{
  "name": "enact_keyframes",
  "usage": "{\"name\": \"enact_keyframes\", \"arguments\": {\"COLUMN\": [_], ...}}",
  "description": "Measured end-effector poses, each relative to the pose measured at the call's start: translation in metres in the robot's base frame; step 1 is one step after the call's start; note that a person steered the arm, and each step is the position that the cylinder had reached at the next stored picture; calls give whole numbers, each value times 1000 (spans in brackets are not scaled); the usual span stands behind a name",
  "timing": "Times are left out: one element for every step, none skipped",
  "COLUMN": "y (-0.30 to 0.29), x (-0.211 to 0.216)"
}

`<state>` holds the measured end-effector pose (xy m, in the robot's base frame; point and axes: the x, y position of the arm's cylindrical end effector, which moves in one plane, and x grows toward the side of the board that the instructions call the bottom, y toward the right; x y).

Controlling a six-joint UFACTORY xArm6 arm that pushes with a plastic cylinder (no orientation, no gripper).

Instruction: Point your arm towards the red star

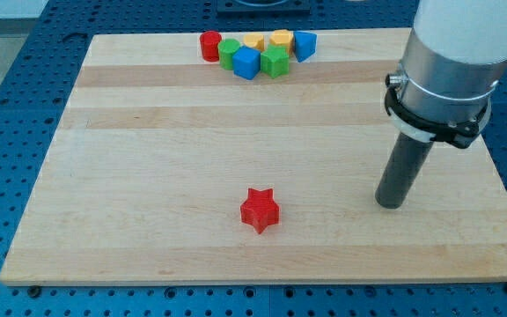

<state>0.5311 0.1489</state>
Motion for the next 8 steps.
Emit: {"name": "enact_keyframes", "arguments": {"y": [0,-16,-34,-48,-48,-58,-84,-114], "x": [19,36,36,36,36,44,57,54]}}
